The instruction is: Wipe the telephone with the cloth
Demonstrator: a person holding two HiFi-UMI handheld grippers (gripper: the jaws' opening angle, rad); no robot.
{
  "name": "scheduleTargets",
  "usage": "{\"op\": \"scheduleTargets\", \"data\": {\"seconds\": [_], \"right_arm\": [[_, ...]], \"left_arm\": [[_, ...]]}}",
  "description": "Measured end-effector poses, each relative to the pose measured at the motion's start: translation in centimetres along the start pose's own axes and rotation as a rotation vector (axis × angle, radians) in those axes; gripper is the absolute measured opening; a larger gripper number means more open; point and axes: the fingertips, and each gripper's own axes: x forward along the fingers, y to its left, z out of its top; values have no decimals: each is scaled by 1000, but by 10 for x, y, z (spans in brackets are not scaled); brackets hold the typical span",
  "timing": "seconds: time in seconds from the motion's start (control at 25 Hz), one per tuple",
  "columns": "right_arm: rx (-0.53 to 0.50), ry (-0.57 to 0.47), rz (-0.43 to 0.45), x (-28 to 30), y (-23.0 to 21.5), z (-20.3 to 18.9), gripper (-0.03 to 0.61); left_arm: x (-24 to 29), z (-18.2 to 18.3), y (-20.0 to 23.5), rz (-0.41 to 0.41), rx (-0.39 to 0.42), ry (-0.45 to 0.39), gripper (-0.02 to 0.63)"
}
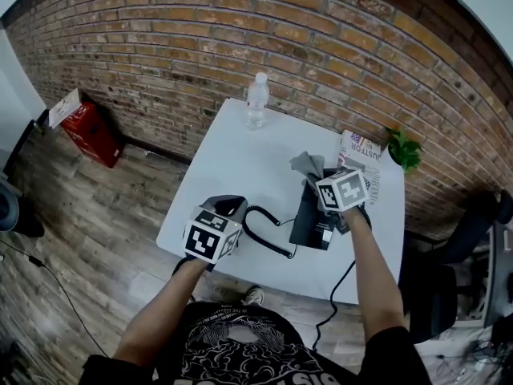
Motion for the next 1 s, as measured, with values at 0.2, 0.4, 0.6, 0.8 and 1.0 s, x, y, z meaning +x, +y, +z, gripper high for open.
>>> {"op": "scheduleTargets", "data": {"seconds": [0.2,0.4,0.6,0.8,1.0], "right_arm": [[-16,2,8,3,7,5,10],[-31,-2,18,7,18,9,10],[-39,1,20,8,29,4,10],[-32,1,18,9,38,-4,11],[-21,5,10,7,48,-14,11]], "left_arm": [[-5,-2,5,9,-5,-1,5],[-8,-3,9,13,-7,-3,5],[-12,-3,10,8,-6,-3,5],[-13,-5,9,-8,2,0,5],[-15,-7,6,-27,14,3,5]]}}
